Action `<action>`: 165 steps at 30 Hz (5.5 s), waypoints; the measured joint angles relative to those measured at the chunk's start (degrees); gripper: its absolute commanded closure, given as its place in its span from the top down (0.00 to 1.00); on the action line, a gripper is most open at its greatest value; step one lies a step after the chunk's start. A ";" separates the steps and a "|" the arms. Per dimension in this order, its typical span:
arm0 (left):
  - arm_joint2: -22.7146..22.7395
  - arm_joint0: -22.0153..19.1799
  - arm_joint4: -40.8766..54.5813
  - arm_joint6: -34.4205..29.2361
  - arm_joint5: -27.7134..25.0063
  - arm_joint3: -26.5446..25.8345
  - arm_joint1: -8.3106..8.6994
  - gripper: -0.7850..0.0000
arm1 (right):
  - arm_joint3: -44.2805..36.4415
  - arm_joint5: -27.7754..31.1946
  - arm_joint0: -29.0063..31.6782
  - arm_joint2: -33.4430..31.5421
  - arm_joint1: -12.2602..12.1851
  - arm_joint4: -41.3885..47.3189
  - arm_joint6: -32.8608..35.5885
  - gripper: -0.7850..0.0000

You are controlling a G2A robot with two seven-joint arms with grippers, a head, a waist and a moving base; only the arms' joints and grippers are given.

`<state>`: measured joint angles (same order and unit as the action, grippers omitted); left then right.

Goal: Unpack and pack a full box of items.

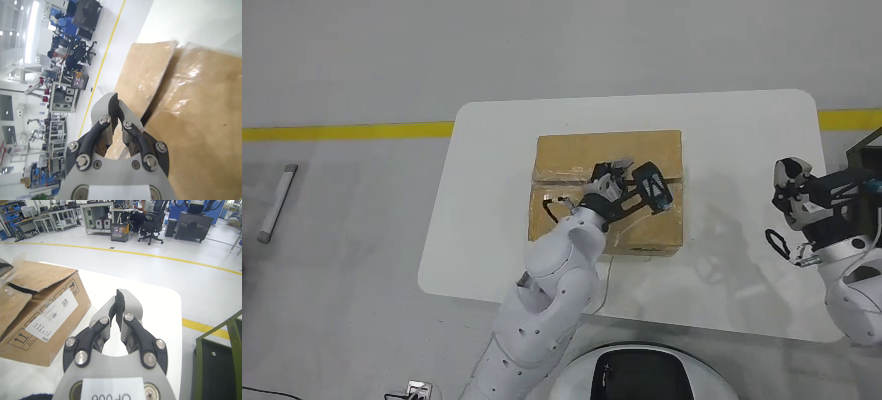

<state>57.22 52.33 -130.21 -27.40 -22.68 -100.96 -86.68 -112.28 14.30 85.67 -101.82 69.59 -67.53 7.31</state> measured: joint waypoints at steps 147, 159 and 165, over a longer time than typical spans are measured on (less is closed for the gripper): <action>0.91 -29.20 5.44 10.81 15.16 36.21 -4.52 1.00 | 1.58 7.36 -7.14 3.95 -3.55 25.05 13.88 0.37; 10.99 -2.99 -0.19 0.26 2.40 -1.54 -0.47 1.00 | 10.18 19.41 -17.05 12.61 -3.87 30.25 17.86 0.48; 14.24 6.18 0.13 -5.22 1.03 -11.54 0.16 1.00 | 14.54 21.07 -21.17 16.32 -3.79 26.26 16.51 0.62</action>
<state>71.47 58.50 -130.08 -32.63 -21.65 -112.50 -86.52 -97.74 35.37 64.50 -85.51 65.79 -41.27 23.82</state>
